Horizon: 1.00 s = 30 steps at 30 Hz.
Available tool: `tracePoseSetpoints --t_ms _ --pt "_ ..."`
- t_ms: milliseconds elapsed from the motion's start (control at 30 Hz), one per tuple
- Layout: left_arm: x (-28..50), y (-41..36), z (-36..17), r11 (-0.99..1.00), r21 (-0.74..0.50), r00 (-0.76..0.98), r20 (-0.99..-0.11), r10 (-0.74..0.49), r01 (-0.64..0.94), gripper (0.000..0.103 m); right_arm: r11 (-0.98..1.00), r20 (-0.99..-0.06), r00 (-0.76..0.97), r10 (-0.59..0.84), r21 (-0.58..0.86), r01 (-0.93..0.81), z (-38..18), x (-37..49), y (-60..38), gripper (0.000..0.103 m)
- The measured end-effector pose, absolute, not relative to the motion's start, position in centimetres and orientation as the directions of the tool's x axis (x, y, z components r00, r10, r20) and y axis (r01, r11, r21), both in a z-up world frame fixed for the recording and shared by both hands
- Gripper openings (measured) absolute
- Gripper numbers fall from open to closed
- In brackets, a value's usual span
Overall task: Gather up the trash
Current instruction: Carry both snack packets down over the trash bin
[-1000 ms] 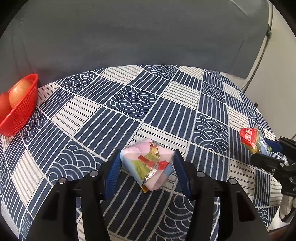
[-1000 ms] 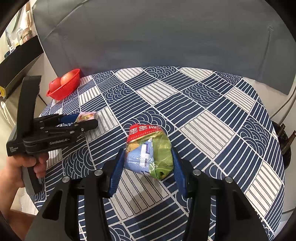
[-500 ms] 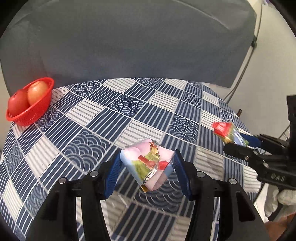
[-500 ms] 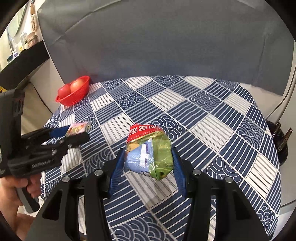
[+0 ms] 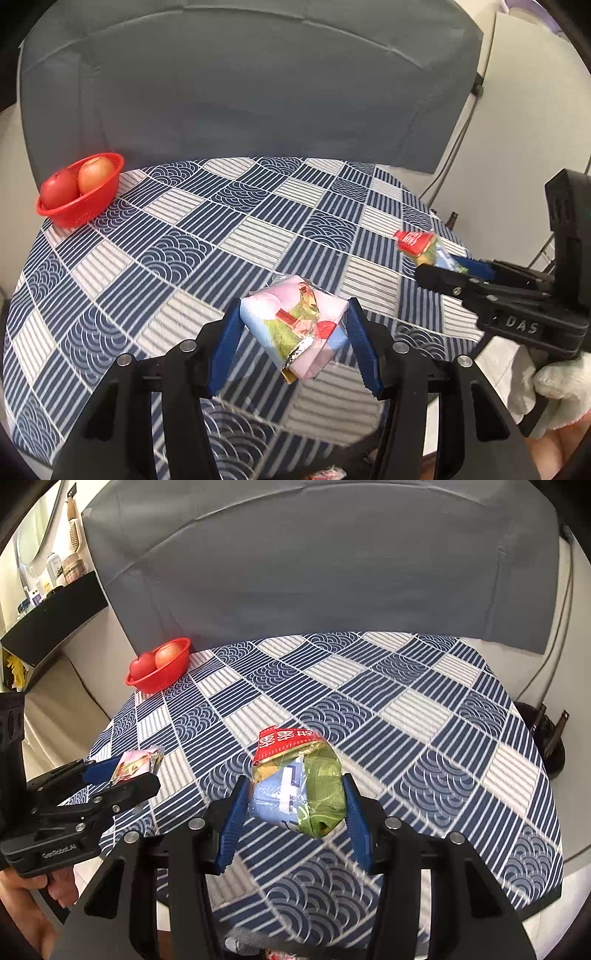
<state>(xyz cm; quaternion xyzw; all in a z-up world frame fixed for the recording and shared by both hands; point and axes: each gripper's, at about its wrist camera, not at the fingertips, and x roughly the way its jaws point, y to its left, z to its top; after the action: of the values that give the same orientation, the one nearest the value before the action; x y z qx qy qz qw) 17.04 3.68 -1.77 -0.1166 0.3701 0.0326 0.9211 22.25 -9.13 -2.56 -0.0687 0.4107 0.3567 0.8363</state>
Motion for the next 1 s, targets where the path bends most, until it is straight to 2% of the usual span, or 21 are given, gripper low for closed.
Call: tracePoseSetpoints --t_ms 1000 --pt "3.3 -1.8 -2.2 0.956 -0.227 0.742 -0.67 -0.015 -0.185 0.054 0.726 -0.708 0.399 0.582 0.232 -0.647 -2.2 9.3 -15.1 0.05"
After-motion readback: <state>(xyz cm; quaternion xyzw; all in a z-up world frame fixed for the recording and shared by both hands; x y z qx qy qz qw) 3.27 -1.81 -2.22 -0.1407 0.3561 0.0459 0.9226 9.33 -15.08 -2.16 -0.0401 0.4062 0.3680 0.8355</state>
